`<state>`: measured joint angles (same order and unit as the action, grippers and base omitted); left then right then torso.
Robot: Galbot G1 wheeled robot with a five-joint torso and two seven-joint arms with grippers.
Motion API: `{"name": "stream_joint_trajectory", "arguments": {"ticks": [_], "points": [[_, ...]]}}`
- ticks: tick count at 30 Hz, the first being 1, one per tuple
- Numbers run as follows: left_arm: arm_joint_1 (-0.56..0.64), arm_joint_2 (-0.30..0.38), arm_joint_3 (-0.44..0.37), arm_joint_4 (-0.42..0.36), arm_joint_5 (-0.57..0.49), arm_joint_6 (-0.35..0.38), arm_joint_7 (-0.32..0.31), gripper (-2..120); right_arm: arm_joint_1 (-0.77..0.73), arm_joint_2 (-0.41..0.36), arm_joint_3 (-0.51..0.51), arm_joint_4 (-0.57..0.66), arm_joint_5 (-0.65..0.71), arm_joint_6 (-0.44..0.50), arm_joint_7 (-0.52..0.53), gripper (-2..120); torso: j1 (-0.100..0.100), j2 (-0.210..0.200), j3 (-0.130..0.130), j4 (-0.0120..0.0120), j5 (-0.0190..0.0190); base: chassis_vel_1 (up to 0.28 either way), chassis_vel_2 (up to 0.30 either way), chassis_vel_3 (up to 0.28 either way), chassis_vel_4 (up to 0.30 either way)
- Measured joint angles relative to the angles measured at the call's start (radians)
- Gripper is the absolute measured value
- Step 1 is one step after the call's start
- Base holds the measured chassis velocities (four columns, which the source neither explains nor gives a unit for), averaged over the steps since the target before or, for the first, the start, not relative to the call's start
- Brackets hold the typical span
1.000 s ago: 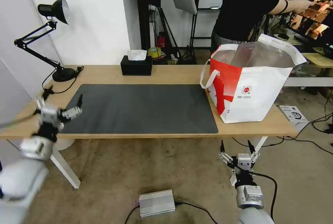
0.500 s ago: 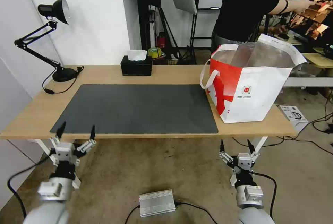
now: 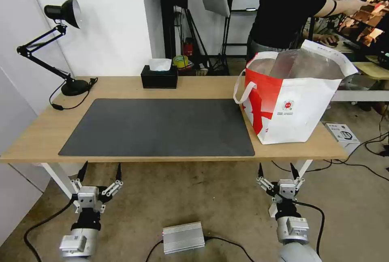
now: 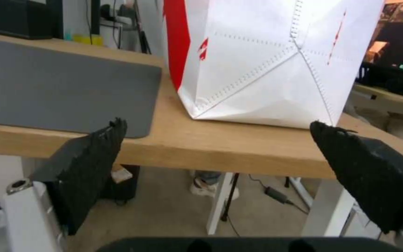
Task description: Pick up the trash from the table and place it into the takeout bag.
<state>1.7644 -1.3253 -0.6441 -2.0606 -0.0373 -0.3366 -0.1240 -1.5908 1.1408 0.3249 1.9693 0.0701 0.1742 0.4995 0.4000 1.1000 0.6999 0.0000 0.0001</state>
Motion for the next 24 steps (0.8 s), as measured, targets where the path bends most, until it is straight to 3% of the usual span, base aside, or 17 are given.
{"name": "stream_joint_trajectory", "arguments": {"ticks": [24], "points": [[0.005, -0.017, -0.004, 0.005, 0.012, -0.014, -0.001, 100, -0.020, 0.004, 0.005, 0.000, -0.002, 0.001, 0.000, 100, 0.000, 0.000, 0.000, 0.0000, -0.0001, 0.000, 0.000, 0.000, 0.000]]}}
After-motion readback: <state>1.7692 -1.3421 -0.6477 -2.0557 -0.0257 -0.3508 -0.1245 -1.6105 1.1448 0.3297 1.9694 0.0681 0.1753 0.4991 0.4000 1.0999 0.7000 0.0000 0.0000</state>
